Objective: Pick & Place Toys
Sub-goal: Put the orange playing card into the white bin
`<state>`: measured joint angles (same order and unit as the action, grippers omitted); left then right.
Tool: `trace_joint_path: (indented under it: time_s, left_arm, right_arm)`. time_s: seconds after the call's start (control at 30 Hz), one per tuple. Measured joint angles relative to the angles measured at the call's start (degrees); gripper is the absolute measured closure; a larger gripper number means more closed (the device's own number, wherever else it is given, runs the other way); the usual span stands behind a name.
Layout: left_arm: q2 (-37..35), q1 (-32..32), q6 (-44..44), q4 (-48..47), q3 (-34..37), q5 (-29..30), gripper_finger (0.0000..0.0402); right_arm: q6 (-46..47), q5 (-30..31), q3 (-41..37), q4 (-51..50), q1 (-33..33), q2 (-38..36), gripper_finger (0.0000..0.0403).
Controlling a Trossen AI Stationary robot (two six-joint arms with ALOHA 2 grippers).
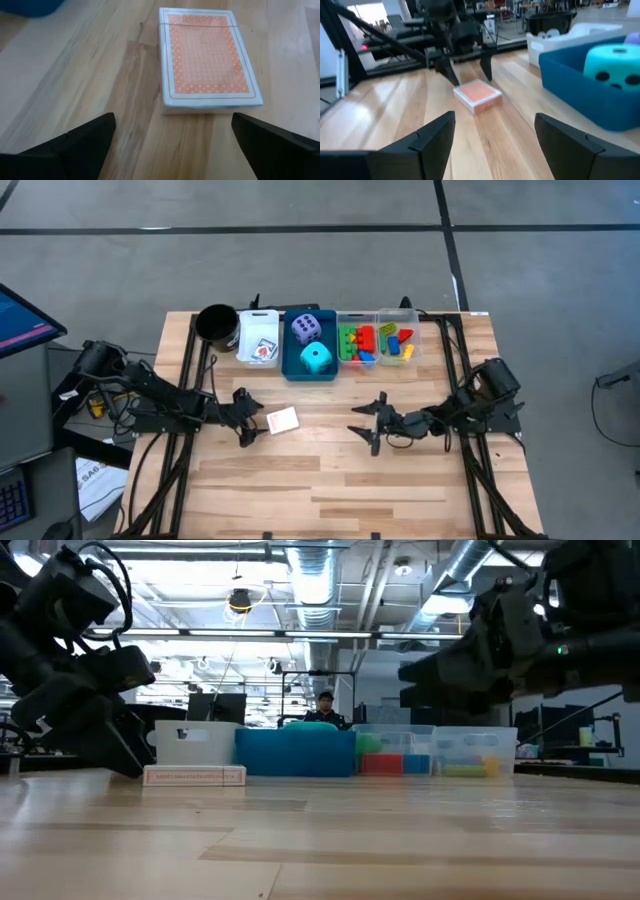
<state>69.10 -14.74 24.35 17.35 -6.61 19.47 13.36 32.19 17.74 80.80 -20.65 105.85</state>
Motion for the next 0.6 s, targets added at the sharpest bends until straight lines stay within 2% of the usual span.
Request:
trace_joint_path:
  time_s: [0.13,0.33,0.6]
  left_arm:
    - [0.00,-0.64,1.28,0.32,0.00,-0.10,0.0002]
    - [0.07,-5.24,3.27,0.80,-0.70,-1.02,0.0002]
    - [0.07,-8.81,5.28,0.87,-1.05,-1.03,0.0002]
  right_arm:
    - [0.21,-1.06,0.00,2.78,1.07,3.03,0.0133]
    - [2.32,-1.23,0.06,2.59,1.32,6.69,0.0133]
    - [2.30,-0.93,3.50,2.62,2.70,10.65,0.0133]
